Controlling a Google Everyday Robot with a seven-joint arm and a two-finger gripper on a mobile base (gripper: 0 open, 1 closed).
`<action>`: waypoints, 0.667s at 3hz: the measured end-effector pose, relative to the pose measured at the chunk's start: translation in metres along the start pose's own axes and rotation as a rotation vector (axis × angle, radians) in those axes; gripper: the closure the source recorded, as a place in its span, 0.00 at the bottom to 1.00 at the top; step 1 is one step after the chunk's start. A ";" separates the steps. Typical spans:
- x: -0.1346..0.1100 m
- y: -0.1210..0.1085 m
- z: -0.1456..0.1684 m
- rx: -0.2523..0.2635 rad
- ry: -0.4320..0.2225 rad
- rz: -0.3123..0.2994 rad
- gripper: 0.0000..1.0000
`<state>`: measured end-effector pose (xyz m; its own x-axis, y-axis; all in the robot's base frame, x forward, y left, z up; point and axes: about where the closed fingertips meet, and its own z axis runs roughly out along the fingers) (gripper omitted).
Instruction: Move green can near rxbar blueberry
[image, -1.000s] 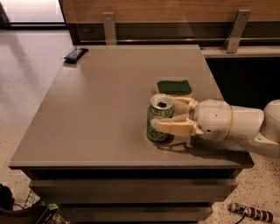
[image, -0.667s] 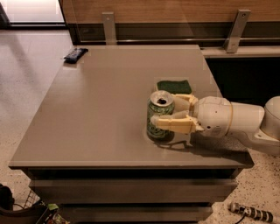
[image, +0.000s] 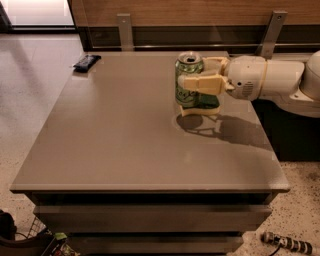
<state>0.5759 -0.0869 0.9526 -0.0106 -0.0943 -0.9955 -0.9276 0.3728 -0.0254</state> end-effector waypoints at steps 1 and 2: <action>-0.025 -0.072 0.041 0.005 -0.014 0.017 1.00; -0.046 -0.118 0.071 0.028 -0.060 -0.002 1.00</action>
Offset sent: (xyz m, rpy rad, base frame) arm 0.2075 0.0321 0.0770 0.1034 -0.0917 -0.0675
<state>0.7126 -0.0609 0.9950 0.0142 -0.0400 -0.9991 -0.9168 0.3982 -0.0290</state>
